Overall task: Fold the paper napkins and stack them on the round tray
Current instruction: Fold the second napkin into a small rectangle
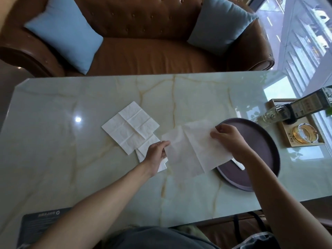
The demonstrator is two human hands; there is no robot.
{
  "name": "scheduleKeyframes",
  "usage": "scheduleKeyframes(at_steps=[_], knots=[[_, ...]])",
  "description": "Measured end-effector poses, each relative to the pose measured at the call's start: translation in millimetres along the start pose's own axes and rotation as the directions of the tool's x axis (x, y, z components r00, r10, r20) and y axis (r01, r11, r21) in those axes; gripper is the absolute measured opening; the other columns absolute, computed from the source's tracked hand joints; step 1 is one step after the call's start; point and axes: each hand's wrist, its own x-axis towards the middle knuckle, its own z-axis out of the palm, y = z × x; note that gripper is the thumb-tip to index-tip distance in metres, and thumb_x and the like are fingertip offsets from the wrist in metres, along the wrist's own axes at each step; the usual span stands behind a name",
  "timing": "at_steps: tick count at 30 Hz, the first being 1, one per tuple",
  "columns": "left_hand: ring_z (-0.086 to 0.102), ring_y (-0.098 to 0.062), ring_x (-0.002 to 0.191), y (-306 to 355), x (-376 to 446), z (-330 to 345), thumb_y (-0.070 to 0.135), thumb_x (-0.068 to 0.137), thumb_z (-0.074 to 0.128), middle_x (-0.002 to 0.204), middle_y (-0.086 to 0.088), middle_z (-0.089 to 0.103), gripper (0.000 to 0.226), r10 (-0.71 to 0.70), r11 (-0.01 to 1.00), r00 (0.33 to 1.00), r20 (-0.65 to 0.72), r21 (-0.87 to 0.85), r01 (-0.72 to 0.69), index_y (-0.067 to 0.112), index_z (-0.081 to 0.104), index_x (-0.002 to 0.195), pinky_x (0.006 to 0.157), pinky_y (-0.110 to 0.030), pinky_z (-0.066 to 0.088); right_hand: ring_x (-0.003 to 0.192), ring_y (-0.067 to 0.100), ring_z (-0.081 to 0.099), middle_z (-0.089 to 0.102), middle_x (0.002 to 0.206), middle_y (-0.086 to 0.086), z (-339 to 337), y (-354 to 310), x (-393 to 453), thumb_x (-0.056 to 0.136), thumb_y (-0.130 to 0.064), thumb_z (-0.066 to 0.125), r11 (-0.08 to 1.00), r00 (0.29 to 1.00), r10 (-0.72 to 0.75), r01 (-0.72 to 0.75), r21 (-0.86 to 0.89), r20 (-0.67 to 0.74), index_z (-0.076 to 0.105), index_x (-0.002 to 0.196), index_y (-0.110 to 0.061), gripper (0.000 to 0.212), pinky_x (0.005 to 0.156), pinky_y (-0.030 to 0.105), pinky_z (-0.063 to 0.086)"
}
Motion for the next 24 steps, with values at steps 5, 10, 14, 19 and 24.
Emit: scheduleKeyframes(at_steps=[5, 10, 14, 19, 24], knots=[[0.066, -0.023, 0.078, 26, -8, 3, 0.018, 0.097, 0.059, 0.091, -0.010, 0.070, 0.016, 0.046, 0.998, 0.999, -0.019, -0.033, -0.046, 0.010, 0.069, 0.106, 0.069, -0.032, 0.052, 0.077, 0.026, 0.061, 0.070, 0.085, 0.012, 24, -22, -4, 0.091, -0.019, 0.062, 0.950, 0.977, -0.212, 0.200, -0.241, -0.025, 0.064, 0.087, -0.006, 0.014, 0.067, 0.034, 0.045], [0.069, -0.023, 0.085, 39, -16, 5, 0.018, 0.098, 0.055, 0.096, -0.008, 0.073, 0.025, 0.043, 0.994, 0.999, -0.025, -0.096, -0.045, 0.007, 0.072, 0.112, 0.075, -0.034, 0.055, 0.084, 0.032, 0.064, 0.071, 0.089, 0.005, 59, -40, -19, 0.093, -0.022, 0.059, 0.810, 0.910, -0.412, 0.392, -0.436, 0.052, 0.062, 0.093, -0.015, 0.007, 0.070, 0.036, 0.046], [0.072, -0.024, 0.091, 43, -17, 5, 0.018, 0.102, 0.044, 0.105, -0.010, 0.075, 0.032, 0.022, 0.987, 1.000, -0.004, -0.159, -0.023, 0.006, 0.071, 0.116, 0.079, -0.036, 0.058, 0.085, 0.015, 0.067, 0.070, 0.100, -0.011, 82, -42, -37, 0.093, -0.037, 0.066, 0.767, 0.845, -0.437, 0.529, -0.363, 0.310, 0.063, 0.107, -0.027, 0.018, 0.074, 0.033, 0.053], [0.073, -0.024, 0.104, 49, -25, 2, 0.029, 0.106, 0.039, 0.119, -0.010, 0.075, 0.041, 0.024, 0.975, 0.998, 0.060, -0.224, -0.010, 0.008, 0.070, 0.124, 0.085, -0.035, 0.060, 0.081, 0.003, 0.068, 0.072, 0.087, -0.015, 75, -37, -34, 0.094, -0.041, 0.066, 0.866, 0.877, -0.441, 0.472, -0.167, 0.191, 0.070, 0.095, -0.024, 0.017, 0.072, 0.023, 0.050], [0.061, -0.032, 0.129, 54, -27, -7, 0.041, 0.104, 0.039, 0.136, -0.014, 0.066, 0.052, 0.049, 0.968, 0.988, 0.148, -0.252, -0.010, 0.008, 0.065, 0.135, 0.109, -0.045, 0.046, 0.099, 0.003, 0.064, 0.069, 0.110, -0.010, 64, -27, -10, 0.090, -0.047, 0.073, 0.981, 0.978, -0.177, 0.167, 0.097, 0.109, 0.066, 0.116, -0.020, 0.038, 0.083, 0.022, 0.046]])
